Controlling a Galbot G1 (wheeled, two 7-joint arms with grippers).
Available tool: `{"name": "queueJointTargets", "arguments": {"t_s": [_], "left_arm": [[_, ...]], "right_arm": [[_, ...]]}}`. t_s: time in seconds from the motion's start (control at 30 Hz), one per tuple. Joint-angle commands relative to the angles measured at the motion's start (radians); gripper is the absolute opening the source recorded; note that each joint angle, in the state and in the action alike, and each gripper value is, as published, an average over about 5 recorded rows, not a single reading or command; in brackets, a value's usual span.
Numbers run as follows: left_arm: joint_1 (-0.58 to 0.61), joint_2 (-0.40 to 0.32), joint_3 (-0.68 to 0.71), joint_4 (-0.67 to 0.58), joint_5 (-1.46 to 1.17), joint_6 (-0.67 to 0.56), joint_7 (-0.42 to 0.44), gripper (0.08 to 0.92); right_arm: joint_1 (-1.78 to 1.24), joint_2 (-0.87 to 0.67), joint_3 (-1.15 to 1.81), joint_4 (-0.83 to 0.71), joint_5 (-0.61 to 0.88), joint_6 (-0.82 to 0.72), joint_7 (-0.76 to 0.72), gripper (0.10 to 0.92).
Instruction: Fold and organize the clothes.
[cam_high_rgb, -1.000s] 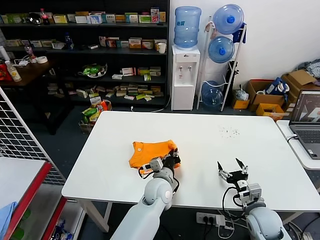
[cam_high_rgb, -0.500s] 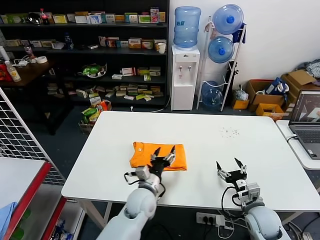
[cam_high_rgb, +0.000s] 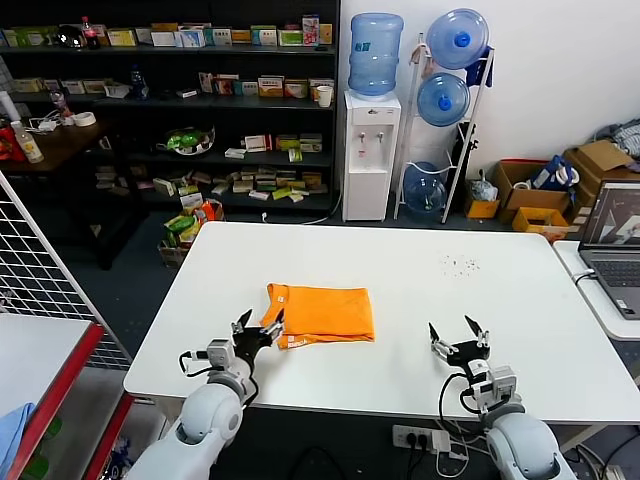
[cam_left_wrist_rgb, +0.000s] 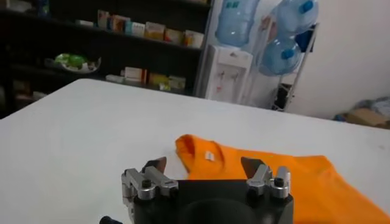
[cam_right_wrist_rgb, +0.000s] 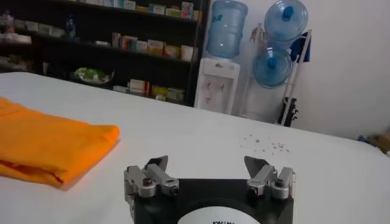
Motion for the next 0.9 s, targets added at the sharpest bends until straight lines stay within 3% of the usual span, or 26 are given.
{"name": "queueJointTargets", "arguments": {"t_s": [0.03, 0.17, 0.3, 0.53, 0.9], "left_arm": [[0.017, 0.052, -0.04, 0.038, -0.064, 0.059, -0.03, 0.823], [0.03, 0.05, -0.035, 0.019, -0.014, 0.016, 0.012, 0.823], [0.05, 0.047, -0.037, 0.003, 0.125, -0.099, 0.076, 0.823], [0.079, 0.026, -0.057, 0.048, 0.282, -0.306, 0.107, 0.823], [0.116, -0.003, -0.147, 0.062, 0.475, -0.443, 0.153, 0.823]], "right_arm": [[-0.007, 0.003, 0.003, 0.006, -0.004, 0.002, -0.001, 0.823], [-0.013, 0.005, 0.009, 0.014, -0.005, 0.003, -0.001, 0.823], [-0.015, 0.025, 0.033, 0.023, -0.013, 0.005, -0.012, 0.823], [-0.006, 0.084, 0.095, 0.043, -0.011, -0.001, -0.035, 0.823], [-0.009, 0.164, 0.187, 0.047, -0.055, 0.017, -0.085, 0.823]]}}
